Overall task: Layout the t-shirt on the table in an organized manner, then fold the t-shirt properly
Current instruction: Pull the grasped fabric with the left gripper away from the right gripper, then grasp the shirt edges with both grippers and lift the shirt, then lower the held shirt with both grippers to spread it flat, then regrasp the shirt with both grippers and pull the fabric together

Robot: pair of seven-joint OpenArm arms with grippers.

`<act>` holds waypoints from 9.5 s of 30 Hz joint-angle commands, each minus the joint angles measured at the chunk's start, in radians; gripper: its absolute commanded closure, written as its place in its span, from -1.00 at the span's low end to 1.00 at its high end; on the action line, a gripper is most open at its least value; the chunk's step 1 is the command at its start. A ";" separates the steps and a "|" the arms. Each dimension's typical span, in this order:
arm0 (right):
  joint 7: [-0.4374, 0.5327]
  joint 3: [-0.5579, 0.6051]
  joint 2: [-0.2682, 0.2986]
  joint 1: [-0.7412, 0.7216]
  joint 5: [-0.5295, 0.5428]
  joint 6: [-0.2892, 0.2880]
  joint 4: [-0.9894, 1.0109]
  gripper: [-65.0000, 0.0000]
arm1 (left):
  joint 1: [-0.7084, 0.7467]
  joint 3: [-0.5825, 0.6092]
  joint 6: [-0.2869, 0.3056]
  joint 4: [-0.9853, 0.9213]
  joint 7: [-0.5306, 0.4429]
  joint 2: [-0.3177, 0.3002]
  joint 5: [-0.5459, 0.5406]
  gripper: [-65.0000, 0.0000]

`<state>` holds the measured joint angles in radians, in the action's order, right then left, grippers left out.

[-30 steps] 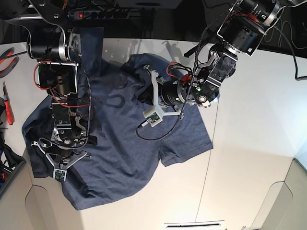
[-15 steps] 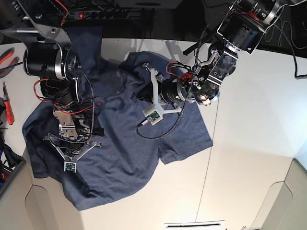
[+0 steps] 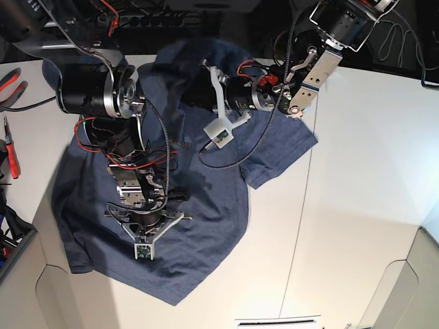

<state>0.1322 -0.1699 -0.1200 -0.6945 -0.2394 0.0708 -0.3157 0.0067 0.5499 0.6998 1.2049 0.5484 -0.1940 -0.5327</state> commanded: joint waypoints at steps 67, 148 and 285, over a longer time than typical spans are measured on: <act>-0.315 0.233 0.023 0.742 0.105 -0.103 -1.086 1.00 | -0.589 -0.188 -0.002 -0.271 -0.134 -0.065 0.083 1.00; -0.522 0.170 0.023 0.722 0.116 -0.103 -1.216 1.00 | -0.585 0.060 -0.427 -0.713 -0.421 -0.102 0.549 1.00; -0.648 0.364 -0.007 0.822 0.230 -0.283 -1.018 1.00 | -0.566 -0.008 -0.427 -0.529 -0.523 -0.147 0.573 0.74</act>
<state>-0.4713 0.1921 -0.1257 0.1242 0.0177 -0.2245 -1.3396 -0.5293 0.5449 0.2802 0.6670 0.0437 -0.3321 0.0399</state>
